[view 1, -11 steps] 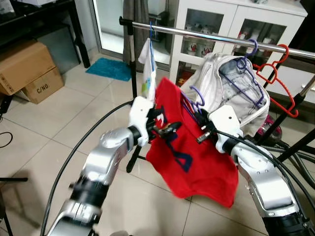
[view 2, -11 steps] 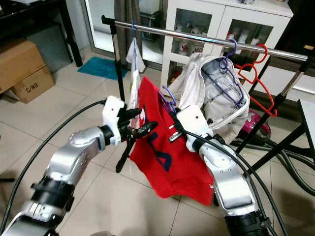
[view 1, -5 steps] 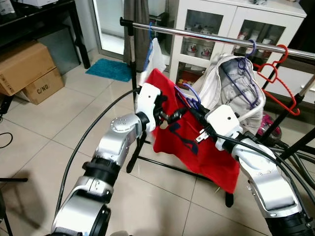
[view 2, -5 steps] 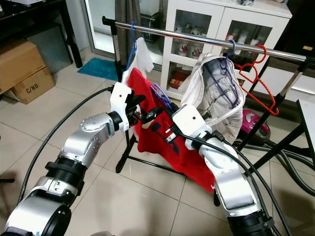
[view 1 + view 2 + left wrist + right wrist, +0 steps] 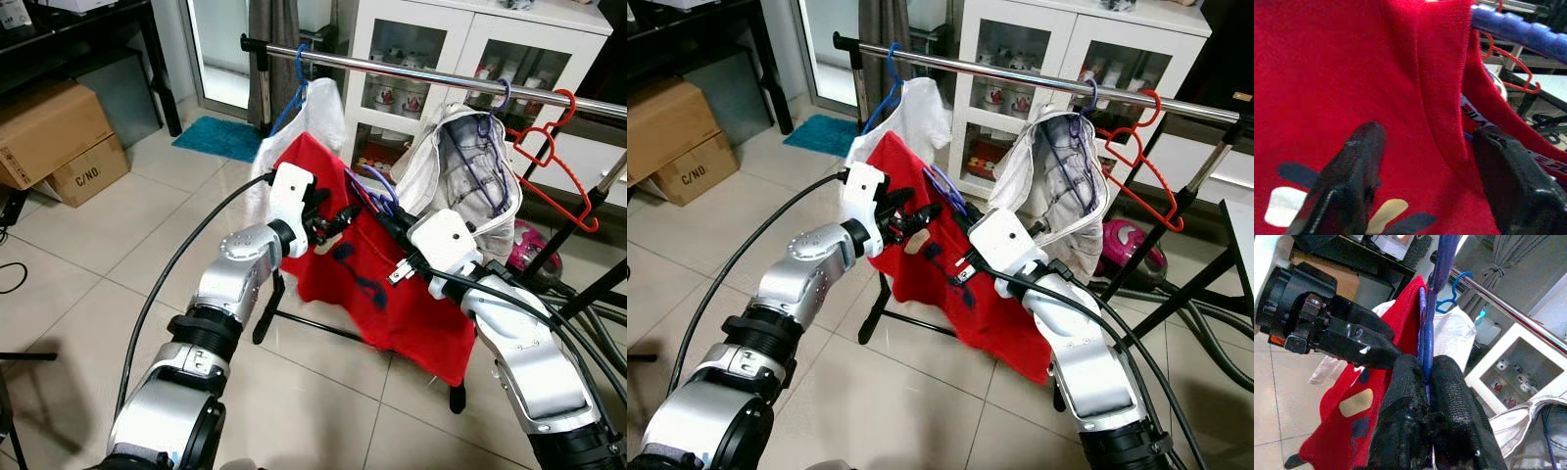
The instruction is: Hang hanger
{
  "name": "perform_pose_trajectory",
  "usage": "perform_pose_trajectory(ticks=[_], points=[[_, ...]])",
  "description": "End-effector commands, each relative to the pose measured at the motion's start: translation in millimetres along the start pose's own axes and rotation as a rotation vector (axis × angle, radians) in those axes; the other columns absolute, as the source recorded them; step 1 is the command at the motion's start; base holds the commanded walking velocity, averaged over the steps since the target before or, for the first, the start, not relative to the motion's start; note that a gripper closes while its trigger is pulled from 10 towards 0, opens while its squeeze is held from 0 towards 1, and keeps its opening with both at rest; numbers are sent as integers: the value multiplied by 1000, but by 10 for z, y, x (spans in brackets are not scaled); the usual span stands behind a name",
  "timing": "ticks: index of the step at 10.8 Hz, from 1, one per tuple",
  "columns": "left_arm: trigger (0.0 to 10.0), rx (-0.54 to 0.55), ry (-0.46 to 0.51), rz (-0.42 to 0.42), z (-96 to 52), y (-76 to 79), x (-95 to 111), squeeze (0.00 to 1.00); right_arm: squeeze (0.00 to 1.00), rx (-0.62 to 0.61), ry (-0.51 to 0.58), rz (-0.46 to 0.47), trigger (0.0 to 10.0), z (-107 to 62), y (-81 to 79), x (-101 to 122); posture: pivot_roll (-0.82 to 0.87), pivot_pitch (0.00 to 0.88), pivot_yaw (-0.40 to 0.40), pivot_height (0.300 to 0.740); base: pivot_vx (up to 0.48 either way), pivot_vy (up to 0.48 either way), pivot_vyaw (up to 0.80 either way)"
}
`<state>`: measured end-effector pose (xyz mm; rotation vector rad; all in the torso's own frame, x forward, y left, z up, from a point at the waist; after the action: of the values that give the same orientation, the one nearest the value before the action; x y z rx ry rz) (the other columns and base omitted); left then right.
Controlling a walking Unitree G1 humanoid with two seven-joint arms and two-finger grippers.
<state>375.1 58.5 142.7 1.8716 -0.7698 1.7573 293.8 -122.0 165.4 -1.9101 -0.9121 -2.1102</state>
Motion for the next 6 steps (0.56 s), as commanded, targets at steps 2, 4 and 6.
perform_pose_trajectory(ticks=[2,4,6], points=[[0,23,16,12,37,-36,64,0,0,-1,20,-8,10000,10,37,42,-13,0,-25,740,0,0,0],[0,20,20,10,41,-27,61,0,0,0,16,-9,10000,16,38,34,-13,0,-27,740,0,0,0],[0,25,15,3,41,-34,43,0,0,3,14,-12,10000,17,37,32,-12,0,-27,740,0,0,0]])
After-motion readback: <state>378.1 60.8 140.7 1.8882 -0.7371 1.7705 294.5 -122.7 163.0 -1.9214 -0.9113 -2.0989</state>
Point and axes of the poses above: a point about 5 cm out from each wrist's last joint towards the gripper, its own z axis pointing out of the wrist towards the gripper, its own x axis along the axis of the wrist's last joint, y = z × x, the point moved 2 cm from there along z, pointing out of the wrist towards the gripper, and after that the axes turned 8 degrees about z, right-handed, at the moved point
